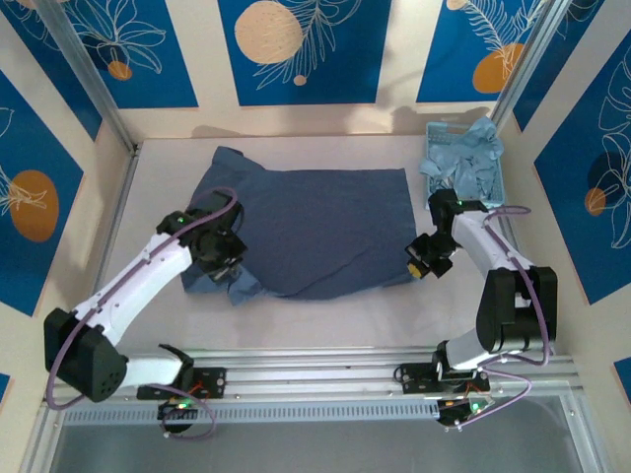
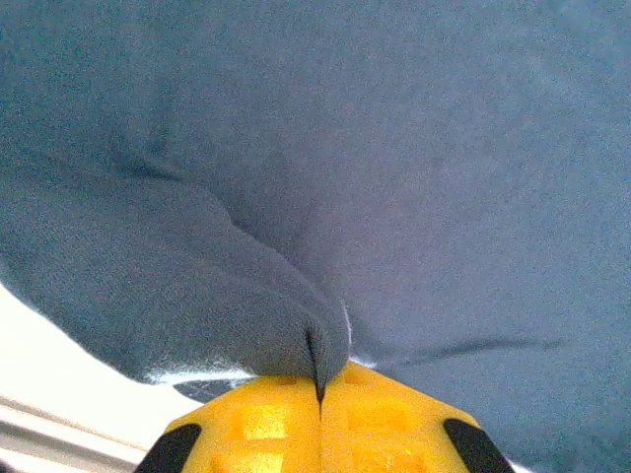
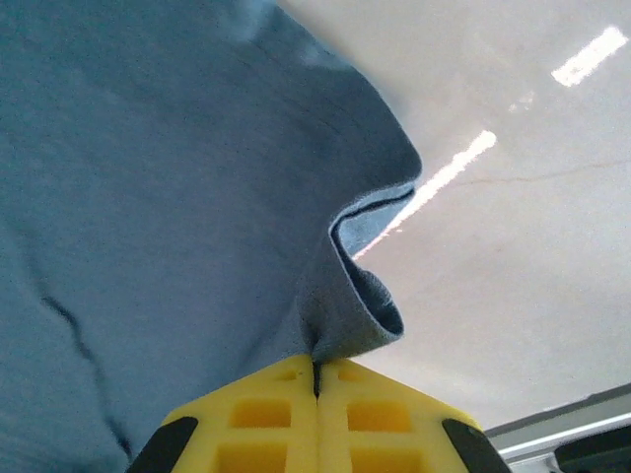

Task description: Fold and stack the t-shirts

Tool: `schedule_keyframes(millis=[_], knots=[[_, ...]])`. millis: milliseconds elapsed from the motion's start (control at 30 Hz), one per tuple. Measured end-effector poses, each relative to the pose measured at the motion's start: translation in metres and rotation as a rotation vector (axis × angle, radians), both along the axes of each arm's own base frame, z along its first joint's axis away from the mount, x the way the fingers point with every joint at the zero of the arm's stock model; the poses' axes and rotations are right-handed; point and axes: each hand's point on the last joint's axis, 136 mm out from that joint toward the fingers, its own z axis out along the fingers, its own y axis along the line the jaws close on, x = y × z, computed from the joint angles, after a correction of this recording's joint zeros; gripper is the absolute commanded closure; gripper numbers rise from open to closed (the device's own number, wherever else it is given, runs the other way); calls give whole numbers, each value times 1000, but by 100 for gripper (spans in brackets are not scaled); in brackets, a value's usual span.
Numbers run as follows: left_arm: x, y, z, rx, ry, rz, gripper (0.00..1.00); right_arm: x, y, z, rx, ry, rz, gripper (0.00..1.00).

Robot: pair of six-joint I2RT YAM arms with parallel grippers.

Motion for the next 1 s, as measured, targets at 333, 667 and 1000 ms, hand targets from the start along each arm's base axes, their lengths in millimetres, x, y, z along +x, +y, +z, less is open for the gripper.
schedule_keyframes(millis=[333,667,1000], knots=[[53,17,13,67,-35,-50,100,41,-9,8,0,-31,-33,100],[86,35,18,121,-66,-108,100,75,-14,5,-1,-35,-42,100],[124,33,14,172,-77,-213,100,102,-10,6,-5,-56,-21,100]])
